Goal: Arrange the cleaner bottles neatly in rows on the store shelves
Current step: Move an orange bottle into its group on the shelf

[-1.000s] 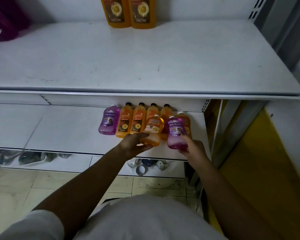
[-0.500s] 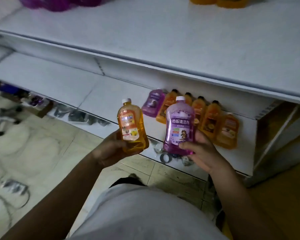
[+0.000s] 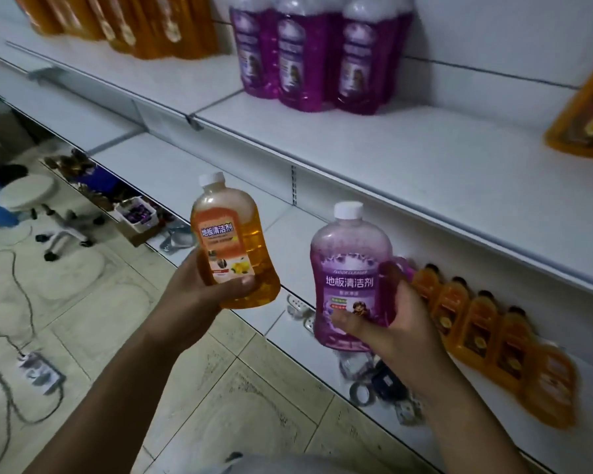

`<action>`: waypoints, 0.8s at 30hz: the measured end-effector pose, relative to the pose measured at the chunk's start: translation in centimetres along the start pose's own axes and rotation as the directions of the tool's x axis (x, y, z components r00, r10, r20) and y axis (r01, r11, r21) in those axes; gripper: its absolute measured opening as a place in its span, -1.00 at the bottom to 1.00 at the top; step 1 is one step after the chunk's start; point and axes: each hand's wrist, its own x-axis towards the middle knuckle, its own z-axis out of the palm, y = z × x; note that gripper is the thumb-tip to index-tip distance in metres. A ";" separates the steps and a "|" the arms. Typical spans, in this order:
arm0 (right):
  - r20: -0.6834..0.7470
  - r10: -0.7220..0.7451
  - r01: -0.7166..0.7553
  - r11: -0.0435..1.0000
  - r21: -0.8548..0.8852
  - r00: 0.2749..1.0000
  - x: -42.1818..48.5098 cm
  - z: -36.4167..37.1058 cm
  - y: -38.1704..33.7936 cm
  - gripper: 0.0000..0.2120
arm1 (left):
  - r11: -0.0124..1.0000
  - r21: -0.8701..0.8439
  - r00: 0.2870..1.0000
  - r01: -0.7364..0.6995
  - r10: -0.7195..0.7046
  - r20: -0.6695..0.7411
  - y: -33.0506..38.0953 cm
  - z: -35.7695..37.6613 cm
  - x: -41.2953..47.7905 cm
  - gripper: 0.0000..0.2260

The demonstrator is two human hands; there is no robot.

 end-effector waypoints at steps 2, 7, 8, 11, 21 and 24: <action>-0.034 -0.055 0.056 0.998 0.025 0.998 1.2 2.8 -1.9 -0.43 | 0.996 0.058 0.998 -0.067 0.068 -0.010 1.9 -2.7 0.4 -0.22; -0.167 -0.201 0.212 0.976 0.051 0.965 4.7 8.5 -7.0 -0.37 | 0.976 0.138 0.986 -0.166 0.166 0.007 6.0 -8.8 2.8 -0.25; -0.206 -0.233 0.244 0.969 0.028 0.950 5.5 9.2 -8.0 -0.37 | 0.970 0.164 0.983 -0.181 0.181 0.014 6.7 -9.7 3.7 -0.32; -0.305 -0.321 0.327 0.944 -0.033 0.897 7.9 10.4 -11.0 -0.42 | 0.946 0.221 0.971 -0.238 0.229 0.066 9.0 -11.1 6.2 -0.41; -0.482 -0.408 0.335 0.913 -0.234 0.776 18.9 5.6 -15.5 -0.38 | 0.903 0.212 0.922 -0.375 0.339 0.186 14.8 -8.0 16.2 -0.36; -0.499 -0.410 0.305 0.910 -0.280 0.764 22.2 4.1 -15.3 -0.38 | 0.885 0.247 0.910 -0.395 0.341 0.235 15.6 -6.6 18.5 -0.36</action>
